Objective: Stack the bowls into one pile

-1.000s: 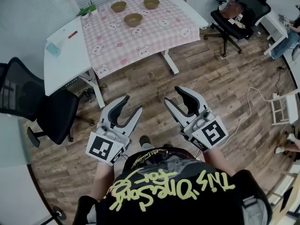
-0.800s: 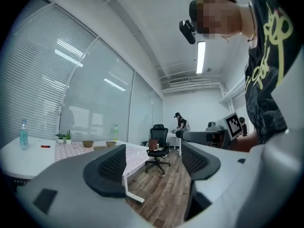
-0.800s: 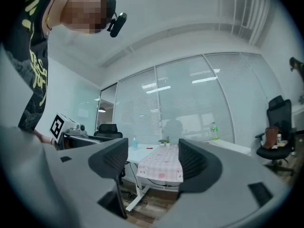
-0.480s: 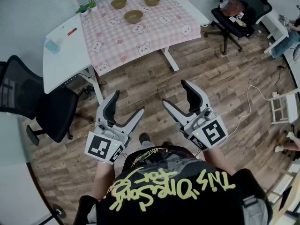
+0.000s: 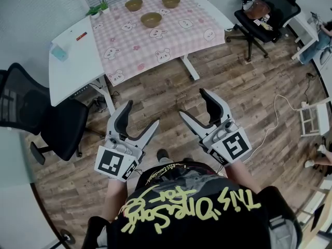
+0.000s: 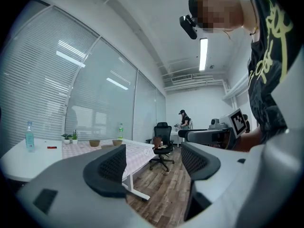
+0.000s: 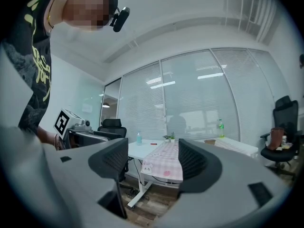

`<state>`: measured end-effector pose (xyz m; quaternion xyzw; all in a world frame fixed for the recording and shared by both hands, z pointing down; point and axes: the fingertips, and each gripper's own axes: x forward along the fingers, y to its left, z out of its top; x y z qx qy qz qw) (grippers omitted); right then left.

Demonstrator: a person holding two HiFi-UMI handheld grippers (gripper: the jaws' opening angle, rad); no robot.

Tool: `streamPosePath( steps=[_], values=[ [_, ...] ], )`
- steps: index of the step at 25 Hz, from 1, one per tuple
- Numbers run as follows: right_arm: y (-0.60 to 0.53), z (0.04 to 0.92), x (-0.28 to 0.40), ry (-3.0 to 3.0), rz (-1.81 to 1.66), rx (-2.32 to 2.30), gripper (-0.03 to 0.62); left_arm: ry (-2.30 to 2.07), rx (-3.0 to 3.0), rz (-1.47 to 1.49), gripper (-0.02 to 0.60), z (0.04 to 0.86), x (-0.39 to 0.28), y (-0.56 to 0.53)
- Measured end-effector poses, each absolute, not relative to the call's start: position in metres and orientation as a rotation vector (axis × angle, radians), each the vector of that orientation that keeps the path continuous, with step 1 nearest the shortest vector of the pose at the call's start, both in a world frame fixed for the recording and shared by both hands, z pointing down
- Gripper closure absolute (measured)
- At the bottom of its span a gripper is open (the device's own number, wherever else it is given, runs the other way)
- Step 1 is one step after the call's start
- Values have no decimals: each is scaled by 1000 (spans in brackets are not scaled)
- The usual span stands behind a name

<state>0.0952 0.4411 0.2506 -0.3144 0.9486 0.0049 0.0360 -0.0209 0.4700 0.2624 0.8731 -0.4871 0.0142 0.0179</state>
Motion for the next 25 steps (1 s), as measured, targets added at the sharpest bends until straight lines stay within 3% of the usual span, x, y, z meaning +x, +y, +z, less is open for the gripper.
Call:
streamPosePath(
  steps=[25],
  values=[
    [430,261,47,2911,-8,-1109,282,-1358,2759,10,236,276,-68,450]
  ],
)
